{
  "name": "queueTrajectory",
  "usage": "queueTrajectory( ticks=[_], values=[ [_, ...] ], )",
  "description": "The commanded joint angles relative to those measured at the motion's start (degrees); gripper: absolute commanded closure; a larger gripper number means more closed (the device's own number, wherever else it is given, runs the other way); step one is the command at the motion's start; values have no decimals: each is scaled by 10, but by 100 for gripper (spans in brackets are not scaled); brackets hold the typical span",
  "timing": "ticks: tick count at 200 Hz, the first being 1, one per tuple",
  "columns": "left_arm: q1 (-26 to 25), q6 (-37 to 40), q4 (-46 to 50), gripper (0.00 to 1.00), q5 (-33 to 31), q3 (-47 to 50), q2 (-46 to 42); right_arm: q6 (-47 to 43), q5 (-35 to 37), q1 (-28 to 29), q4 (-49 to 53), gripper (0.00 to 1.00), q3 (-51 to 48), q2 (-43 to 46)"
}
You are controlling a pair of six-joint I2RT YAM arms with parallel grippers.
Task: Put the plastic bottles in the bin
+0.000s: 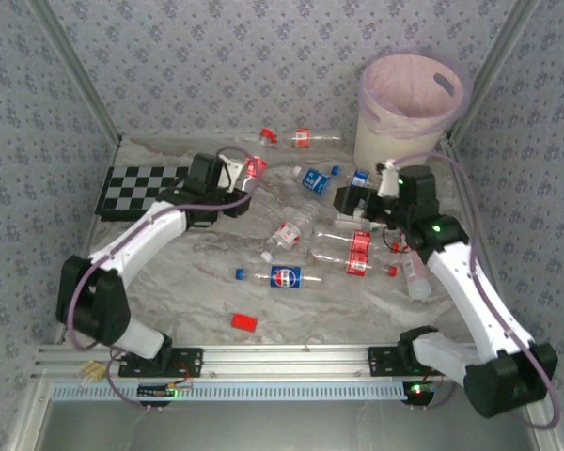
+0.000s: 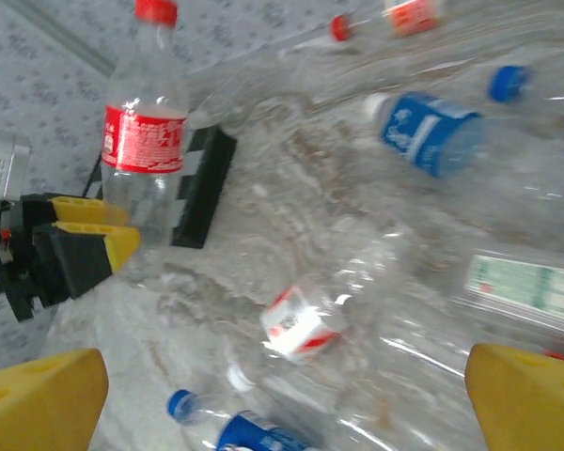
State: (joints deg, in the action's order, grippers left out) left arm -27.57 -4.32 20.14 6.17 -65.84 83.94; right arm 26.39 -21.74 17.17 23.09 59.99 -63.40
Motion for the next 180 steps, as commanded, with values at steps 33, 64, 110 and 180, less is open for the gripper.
queueTrajectory(
  ticks=[33, 64, 110, 180],
  values=[
    [-94, -71, -131, 57, 69, 89, -61, 29, -9, 63, -29, 0, 114, -125],
    [-107, -77, -145, 57, 92, 96, -60, 38, -13, 68, -45, 0, 133, -168],
    [-123, -72, -156, 57, 102, 96, -56, 22, -31, 79, -51, 9, 165, -223],
    [-131, -72, -159, 57, 125, 72, -29, 14, -36, 82, -32, 39, 172, -223]
  ],
)
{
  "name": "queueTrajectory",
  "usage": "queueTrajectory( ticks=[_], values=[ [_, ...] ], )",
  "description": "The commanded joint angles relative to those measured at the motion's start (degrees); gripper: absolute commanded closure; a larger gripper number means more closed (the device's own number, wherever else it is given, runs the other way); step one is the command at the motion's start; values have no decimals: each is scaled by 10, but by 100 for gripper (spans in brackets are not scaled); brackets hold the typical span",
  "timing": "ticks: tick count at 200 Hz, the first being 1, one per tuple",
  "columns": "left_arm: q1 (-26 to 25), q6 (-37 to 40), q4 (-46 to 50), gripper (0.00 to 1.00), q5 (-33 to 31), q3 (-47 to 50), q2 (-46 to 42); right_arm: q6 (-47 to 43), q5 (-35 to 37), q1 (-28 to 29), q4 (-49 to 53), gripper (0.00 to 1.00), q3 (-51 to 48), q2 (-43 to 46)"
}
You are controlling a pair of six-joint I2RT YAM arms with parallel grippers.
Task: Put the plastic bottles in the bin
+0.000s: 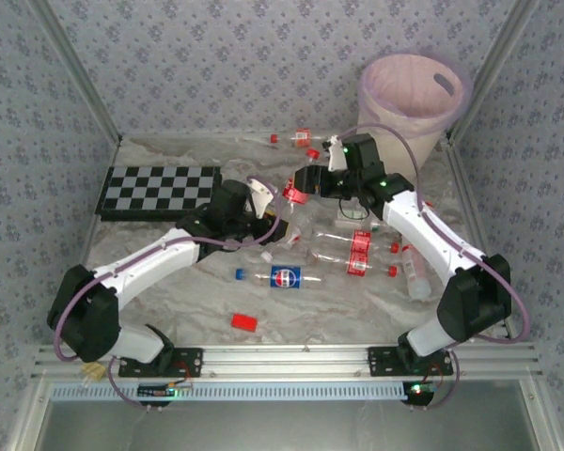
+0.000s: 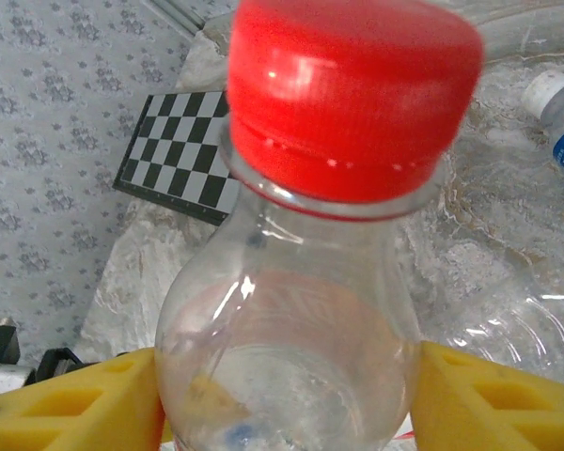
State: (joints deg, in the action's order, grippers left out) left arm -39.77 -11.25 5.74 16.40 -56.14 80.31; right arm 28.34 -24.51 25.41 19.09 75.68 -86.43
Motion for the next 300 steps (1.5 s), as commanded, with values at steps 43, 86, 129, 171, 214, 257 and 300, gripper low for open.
queueTrajectory(
  ticks=[43, 86, 129, 171, 214, 257, 300],
  values=[
    [-12, -6, -19, 53, 19, -23, -9, -15, 0, -7, 20, 46, 25, 20],
    [-12, -8, -16, 21, 13, -24, -33, -37, 22, -22, 29, 51, 45, 47],
    [-12, -13, 26, 4, -9, -27, -68, -95, 92, -73, 99, 53, 130, 70],
    [-12, -18, 44, 3, -23, -9, -74, -119, 143, -181, 71, 57, 190, 96],
    [-12, -17, 52, 3, -34, 0, -73, -89, 197, -300, -4, 59, 243, 65],
    [-13, -25, 46, 3, -26, -2, -64, -75, 237, -356, -121, 61, 263, -3],
    [-14, -26, 36, 3, -19, 0, -62, -141, 267, -345, -96, 61, 364, -109]
  ],
)
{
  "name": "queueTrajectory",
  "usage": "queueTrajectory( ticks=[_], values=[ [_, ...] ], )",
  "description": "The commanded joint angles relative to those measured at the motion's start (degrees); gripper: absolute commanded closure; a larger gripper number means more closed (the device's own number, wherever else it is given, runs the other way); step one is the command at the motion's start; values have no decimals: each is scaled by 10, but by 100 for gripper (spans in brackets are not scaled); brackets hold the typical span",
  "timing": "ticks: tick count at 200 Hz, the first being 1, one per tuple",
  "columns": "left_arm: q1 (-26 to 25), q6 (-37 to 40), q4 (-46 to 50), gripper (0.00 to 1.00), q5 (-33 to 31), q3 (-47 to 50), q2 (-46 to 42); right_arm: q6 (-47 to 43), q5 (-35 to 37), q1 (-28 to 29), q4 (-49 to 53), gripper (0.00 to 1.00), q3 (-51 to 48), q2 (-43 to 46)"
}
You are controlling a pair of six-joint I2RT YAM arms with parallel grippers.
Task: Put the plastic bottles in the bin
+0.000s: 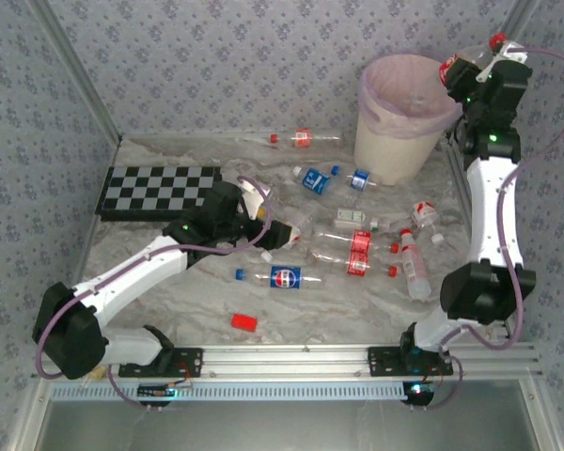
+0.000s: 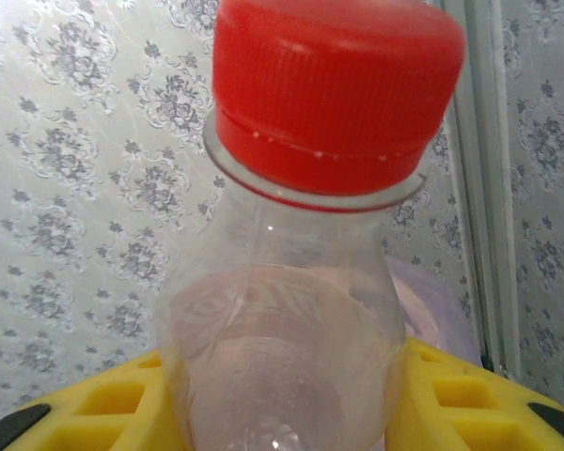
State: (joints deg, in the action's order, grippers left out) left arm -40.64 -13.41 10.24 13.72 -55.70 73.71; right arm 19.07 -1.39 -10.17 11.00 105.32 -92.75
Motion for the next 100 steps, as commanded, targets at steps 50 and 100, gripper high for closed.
queueTrajectory(
  ticks=[50, 100],
  values=[
    [-4, 12, 23, 3, -6, -34, 42, -153, 115, 46, 106, 60, 211, -183],
    [-7, 19, 76, 3, -11, -86, 106, -158, 107, 46, 269, 60, 400, -338]
  ],
)
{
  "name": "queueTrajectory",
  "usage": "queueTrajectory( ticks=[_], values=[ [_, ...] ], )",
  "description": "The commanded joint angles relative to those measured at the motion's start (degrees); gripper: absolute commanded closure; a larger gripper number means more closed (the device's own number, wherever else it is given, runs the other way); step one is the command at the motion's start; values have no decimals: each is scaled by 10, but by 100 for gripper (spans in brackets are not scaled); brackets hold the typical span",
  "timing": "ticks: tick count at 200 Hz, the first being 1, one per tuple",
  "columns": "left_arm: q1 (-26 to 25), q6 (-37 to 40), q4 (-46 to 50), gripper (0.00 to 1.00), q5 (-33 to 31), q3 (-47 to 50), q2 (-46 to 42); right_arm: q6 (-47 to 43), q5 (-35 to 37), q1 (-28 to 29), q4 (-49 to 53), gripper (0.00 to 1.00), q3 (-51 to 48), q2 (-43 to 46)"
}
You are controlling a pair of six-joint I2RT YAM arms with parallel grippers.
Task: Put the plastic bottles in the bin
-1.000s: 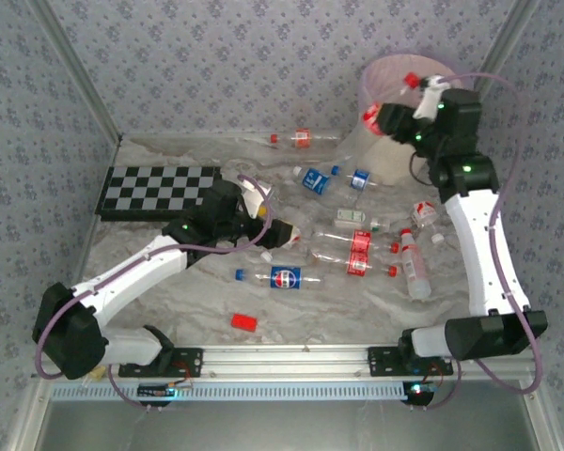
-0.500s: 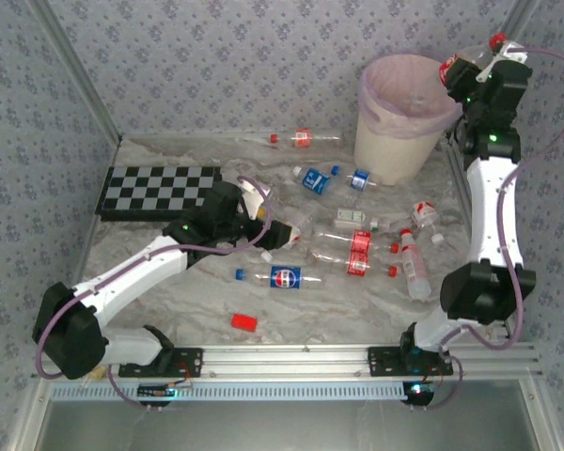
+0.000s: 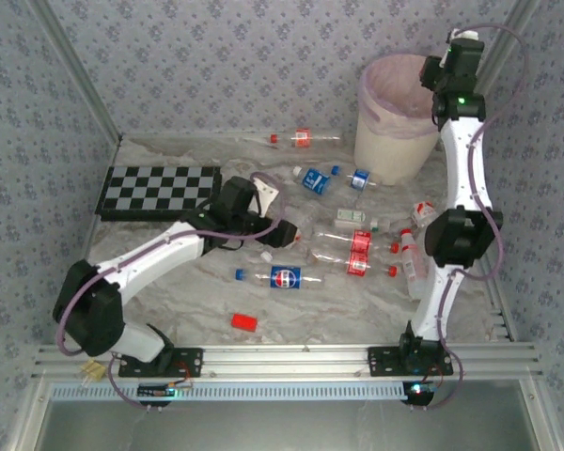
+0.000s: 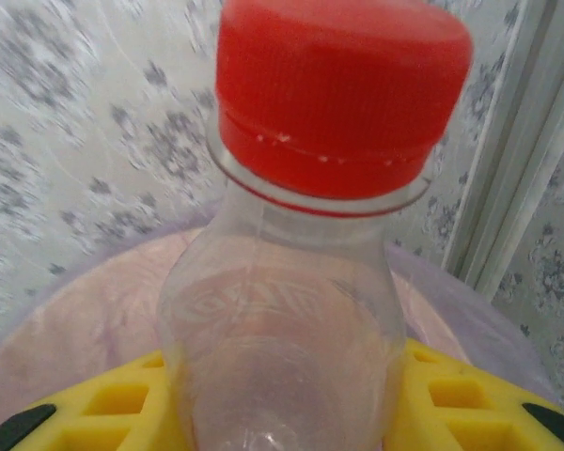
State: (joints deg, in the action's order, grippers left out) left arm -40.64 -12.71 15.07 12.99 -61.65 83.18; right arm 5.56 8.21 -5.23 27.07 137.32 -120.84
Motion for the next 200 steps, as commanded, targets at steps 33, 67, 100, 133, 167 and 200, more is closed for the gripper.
queueTrajectory(
  ticks=[33, 67, 100, 133, 167, 200],
  values=[
    [-8, 20, 39, 2, -17, -21, 11, -31, -2, -3, 124, 59, 108, -96],
    [-9, 35, 60, 2, -21, -13, 9, -37, -9, -3, 137, 49, 123, -123],
    [-10, 48, 88, 2, -36, -10, 3, -37, -8, -5, 139, 18, 131, -122],
    [-11, 56, 90, 2, -41, 3, -6, -52, -3, -2, 150, 0, 165, -108],
    [-12, 65, 91, 2, -43, 5, 2, -61, 10, 2, 157, 0, 166, -54],
    [-13, 76, 91, 2, -47, -6, 26, -61, 17, 11, 162, 0, 131, 33]
  ],
)
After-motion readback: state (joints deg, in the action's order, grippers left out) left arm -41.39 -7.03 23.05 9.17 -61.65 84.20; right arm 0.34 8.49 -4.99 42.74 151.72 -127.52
